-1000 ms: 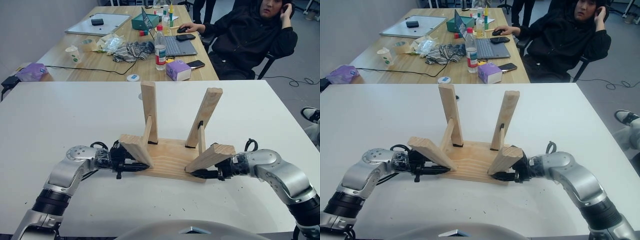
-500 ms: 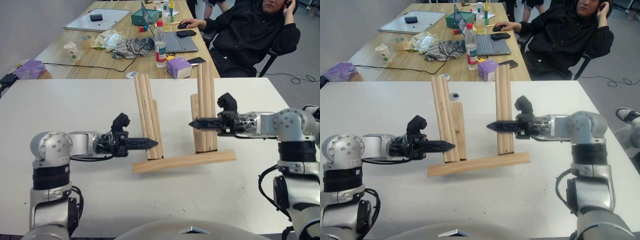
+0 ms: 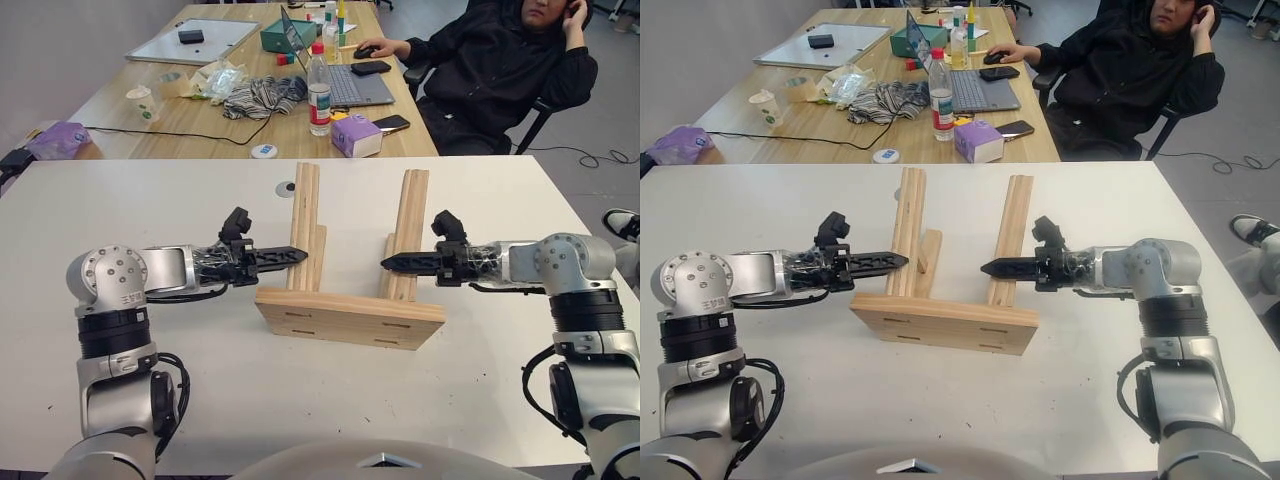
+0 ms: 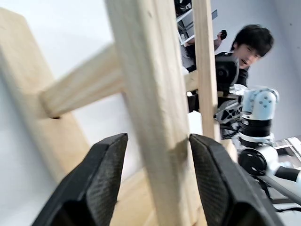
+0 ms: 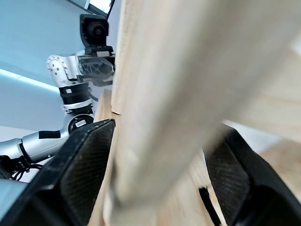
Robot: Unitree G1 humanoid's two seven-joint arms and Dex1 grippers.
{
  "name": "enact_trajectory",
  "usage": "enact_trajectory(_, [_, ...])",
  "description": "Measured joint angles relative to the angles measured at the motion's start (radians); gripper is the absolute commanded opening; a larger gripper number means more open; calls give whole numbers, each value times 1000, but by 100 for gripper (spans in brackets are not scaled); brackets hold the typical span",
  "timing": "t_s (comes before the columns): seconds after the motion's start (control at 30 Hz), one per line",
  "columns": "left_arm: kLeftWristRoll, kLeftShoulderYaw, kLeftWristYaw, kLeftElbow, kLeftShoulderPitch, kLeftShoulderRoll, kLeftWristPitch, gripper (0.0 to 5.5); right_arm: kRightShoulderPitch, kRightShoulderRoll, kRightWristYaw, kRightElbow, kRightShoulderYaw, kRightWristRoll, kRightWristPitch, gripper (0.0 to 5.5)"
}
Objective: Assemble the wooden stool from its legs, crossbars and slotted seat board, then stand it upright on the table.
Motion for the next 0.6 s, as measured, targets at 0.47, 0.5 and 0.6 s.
enact_trajectory(0.47, [200, -2, -369, -94, 378, 307, -541, 294, 400, -201, 106, -268, -172, -74, -304, 397])
enact_trajectory(0.5, [239, -30, -412, -127, 444, 327, -604, 315, 469, -213, 111, -313, -135, -140, -393, 419])
enact_trajectory(0.6, [360, -100, -524, -172, 588, 365, -830, 348, 631, -230, 116, -399, -48, -314, -659, 462])
